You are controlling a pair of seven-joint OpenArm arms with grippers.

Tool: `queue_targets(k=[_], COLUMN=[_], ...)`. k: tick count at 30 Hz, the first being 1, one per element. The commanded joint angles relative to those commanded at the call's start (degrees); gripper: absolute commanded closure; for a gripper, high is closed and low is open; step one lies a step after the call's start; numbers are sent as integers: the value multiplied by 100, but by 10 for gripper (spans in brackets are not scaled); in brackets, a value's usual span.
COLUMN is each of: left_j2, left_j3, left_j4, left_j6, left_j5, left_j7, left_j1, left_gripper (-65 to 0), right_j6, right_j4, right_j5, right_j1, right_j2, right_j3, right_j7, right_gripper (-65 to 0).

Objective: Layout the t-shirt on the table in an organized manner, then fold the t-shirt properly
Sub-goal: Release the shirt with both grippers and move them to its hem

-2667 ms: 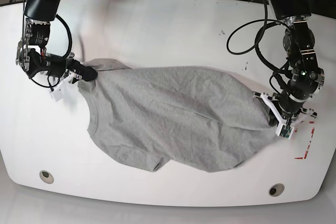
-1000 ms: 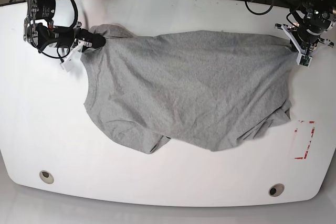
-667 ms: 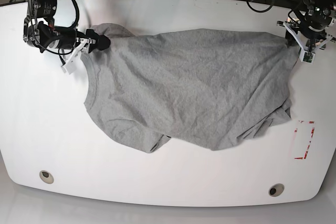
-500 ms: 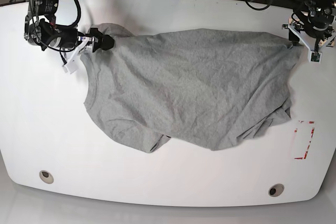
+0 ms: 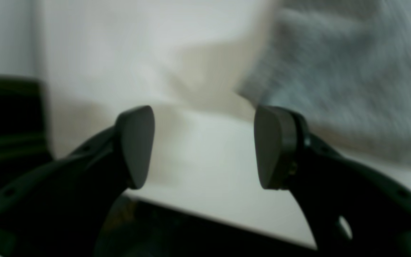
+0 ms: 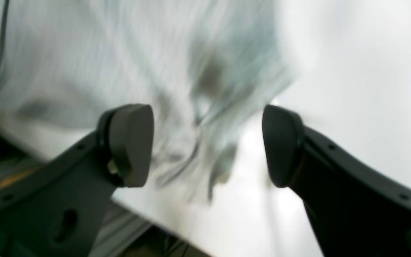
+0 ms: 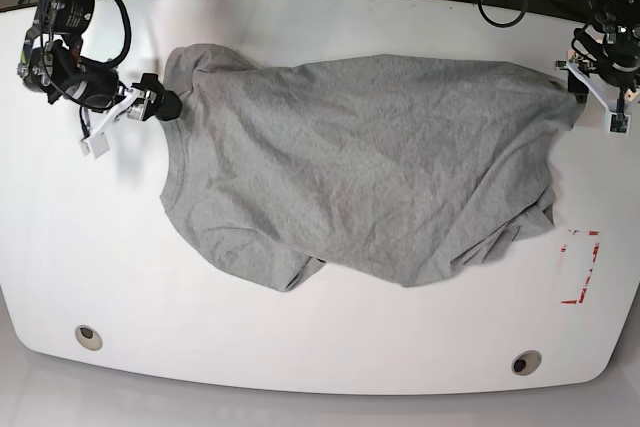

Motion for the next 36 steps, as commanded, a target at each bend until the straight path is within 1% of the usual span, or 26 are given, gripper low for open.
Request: queue_targets(k=[8,11,15,16,17,18,21,24,27,31,34,35,36], left_j2=[-255,-255,-246,-237,-211,-167,18,141,220,229,237,255,281], left_j3=[-264,-457,-545,-536,-527,-501,-246,35,299,413,431,431,431], left_j4=[26,26,26,26,18,9,-18,-79,-290,-730,-1046,-1178,-1257], left_j6=[0,0,26,26,26,26,35,35,44,79,431,624,730], left_j5=[9,9,26,26,26,18,35,44,44,44,44,44,44], left_j7=[9,9,0,0,0,0,0,0,0,0,0,0,0], left_j1=[-457,-747,-1143,-1284,-1433,-1538,-1978,-2207,-2426,-2822,-3033,-3138,-3191], left_gripper=[-416,-416,-414,-413,-413,-413,-413,-411,-411,-411,-413,-413,-414], right_j6=[0,0,18,70,167,211,413,580,624,633,633,633,633], right_j4=[-53,-343,-809,-985,-1160,-1240,-1582,-1890,-2207,-2646,-2971,-3130,-3218], right_j5=[-97,-97,-97,-132,-273,-378,-897,-1380,-1556,-1890,-2251,-2391,-2470], right_j1=[905,1248,1662,1811,1978,2075,2593,2936,3191,3657,3956,4035,4079], right_j2=[62,167,185,185,185,193,193,176,44,-114,-220,-246,-264], right_j3=[18,9,0,-18,-105,-202,-712,-1143,-1415,-1653,-1899,-2013,-2084], right_j7=[9,9,79,176,299,369,686,1037,1380,1468,1705,1908,2013], right_gripper=[-461,-462,-464,-464,-464,-464,-464,-462,-462,-462,-462,-462,-462])
